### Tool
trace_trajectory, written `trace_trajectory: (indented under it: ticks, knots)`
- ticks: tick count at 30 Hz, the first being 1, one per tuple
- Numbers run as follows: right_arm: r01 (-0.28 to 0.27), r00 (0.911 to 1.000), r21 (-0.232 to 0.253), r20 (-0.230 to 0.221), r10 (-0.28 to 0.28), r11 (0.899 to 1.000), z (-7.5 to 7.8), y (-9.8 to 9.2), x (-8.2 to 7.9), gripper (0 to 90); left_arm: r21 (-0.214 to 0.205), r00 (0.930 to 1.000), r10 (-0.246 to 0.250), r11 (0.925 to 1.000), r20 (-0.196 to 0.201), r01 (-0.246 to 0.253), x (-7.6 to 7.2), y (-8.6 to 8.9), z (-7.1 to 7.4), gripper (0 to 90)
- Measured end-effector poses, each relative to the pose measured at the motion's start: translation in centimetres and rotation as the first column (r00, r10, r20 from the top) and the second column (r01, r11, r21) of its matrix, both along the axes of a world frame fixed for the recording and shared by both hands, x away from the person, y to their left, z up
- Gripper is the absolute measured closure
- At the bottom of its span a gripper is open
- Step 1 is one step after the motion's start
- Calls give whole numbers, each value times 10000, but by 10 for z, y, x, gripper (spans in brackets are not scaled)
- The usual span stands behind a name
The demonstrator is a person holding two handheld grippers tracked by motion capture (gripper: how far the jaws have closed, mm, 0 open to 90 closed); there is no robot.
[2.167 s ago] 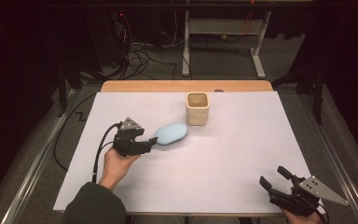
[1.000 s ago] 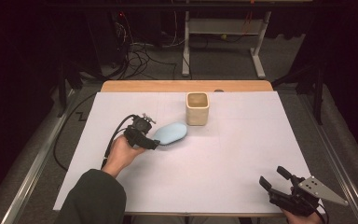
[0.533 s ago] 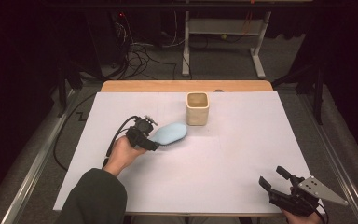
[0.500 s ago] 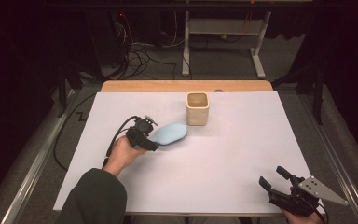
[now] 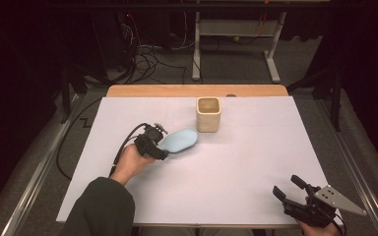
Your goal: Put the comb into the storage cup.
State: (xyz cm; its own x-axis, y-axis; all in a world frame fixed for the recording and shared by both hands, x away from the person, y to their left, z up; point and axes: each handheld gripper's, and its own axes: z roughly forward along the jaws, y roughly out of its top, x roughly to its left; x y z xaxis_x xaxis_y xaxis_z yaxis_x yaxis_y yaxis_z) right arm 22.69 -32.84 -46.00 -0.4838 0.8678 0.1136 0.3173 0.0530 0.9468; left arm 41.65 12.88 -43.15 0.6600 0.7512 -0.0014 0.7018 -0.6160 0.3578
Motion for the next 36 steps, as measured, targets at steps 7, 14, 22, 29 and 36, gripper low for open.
trace_trajectory:
  ticks: [7, 14, 22, 29, 36]
  knots:
    - [1, 10000, -5, 14, -1, 10000, 0, 0, 0, 219, 230, 10000, 4, 9997, -49, -3, 0, -3, -2, 429]
    - [-34, 10000, -50, 10, 34, 10000, 0, 1, 0, 220, 354, 9998, -73, 9993, -174, 79, -1, -5, -3, 461]
    - [3, 10000, -58, 5, -3, 10000, 0, 0, 1, 222, 414, 9997, -145, 9990, -216, 153, -3, -7, -4, 491]
    - [-11, 10000, -54, 24, 11, 10000, 0, 0, 1, 222, 511, 9994, -234, 9984, -268, 247, -4, -8, -4, 533]
    - [-8, 10000, -70, -6, 8, 10000, 0, 1, 0, 222, 516, 9988, -304, 9981, -385, 324, -4, -8, -4, 569]
